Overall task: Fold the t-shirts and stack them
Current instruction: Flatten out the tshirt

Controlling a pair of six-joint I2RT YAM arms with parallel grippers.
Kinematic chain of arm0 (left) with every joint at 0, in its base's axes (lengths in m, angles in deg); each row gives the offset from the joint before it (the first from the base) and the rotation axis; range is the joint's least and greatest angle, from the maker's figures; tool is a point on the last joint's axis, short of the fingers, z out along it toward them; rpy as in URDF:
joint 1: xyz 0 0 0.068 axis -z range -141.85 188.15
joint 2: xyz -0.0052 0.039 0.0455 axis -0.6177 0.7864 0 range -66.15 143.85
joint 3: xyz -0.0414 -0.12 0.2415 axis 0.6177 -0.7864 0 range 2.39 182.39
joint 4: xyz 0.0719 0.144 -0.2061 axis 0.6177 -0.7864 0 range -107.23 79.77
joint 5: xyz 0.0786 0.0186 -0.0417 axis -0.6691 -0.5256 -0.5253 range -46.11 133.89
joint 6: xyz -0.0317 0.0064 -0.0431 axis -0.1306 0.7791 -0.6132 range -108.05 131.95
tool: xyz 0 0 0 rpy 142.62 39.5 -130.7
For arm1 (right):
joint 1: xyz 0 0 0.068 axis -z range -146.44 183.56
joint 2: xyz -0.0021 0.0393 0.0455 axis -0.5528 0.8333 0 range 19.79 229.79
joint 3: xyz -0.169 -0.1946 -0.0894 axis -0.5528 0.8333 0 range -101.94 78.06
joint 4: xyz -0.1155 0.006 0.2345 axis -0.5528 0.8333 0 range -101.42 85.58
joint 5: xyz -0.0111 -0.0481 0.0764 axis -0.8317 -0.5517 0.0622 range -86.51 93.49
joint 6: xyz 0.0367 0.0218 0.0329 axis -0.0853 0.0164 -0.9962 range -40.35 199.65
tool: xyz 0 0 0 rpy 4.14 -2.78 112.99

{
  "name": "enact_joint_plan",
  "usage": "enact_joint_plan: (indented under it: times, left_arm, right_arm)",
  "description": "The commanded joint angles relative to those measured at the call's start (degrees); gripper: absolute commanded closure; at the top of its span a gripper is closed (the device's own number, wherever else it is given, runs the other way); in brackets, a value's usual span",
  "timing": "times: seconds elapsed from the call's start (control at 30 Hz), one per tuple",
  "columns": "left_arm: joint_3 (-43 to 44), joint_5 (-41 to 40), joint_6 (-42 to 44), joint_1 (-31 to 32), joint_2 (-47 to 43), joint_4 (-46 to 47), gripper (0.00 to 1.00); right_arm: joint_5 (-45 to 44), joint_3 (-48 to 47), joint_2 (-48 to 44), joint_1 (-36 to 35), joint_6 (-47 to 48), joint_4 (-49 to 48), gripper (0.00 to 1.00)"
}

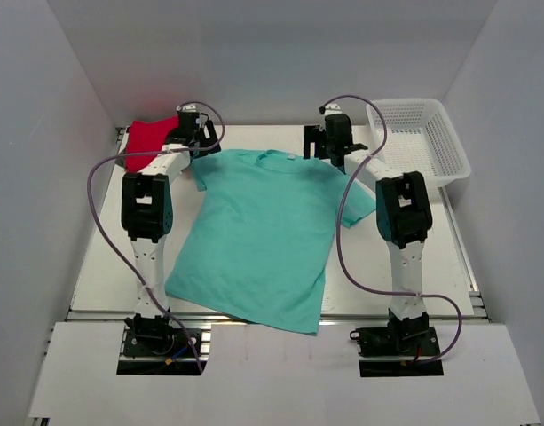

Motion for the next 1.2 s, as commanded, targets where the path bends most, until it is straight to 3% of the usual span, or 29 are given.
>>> enact_joint_plan:
  times: [0.0, 0.2, 0.3, 0.43, 0.57, 0.8, 1.17]
  left_arm:
    - [-2.46, 4.35, 1.01, -0.28, -8.25, 6.28, 0.0]
    - [-4.23, 6.91, 2.86, 0.77, -12.99, 4.28, 0.0]
    - [-7.82, 11.98, 2.16, 1.3, -15.98, 2.52, 0.0]
    - [-18.45, 15.69, 0.05, 1.82, -24.58, 1.98, 0.0]
    - [-35.41, 19.82, -2.41, 2.97, -36.18, 4.09, 0.0]
    - [-55.46, 21.24, -5.58, 6.04, -52.19, 5.93, 0.0]
    - [-61.1, 21.24, -6.1, 7.19, -44.91, 7.35, 0.0]
  right_arm:
    - [-0.02, -2.45, -4.98, 0.52, 0.81, -2.54, 0.1]
    - [4.54, 3.07, -10.42, 0.52, -1.3, -0.69, 0.1]
    - [4.64, 6.94, -15.07, 0.52, -2.0, 0.01, 0.1]
    - [6.75, 12.83, -19.74, 0.52, -3.06, 2.64, 0.1]
    - [6.4, 21.35, -26.06, 0.44, -4.64, 2.56, 0.1]
    - [3.69, 33.14, -31.43, 0.7, -9.82, 2.65, 0.1]
    - [-0.28, 39.84, -27.76, 1.58, -15.18, 2.47, 0.1]
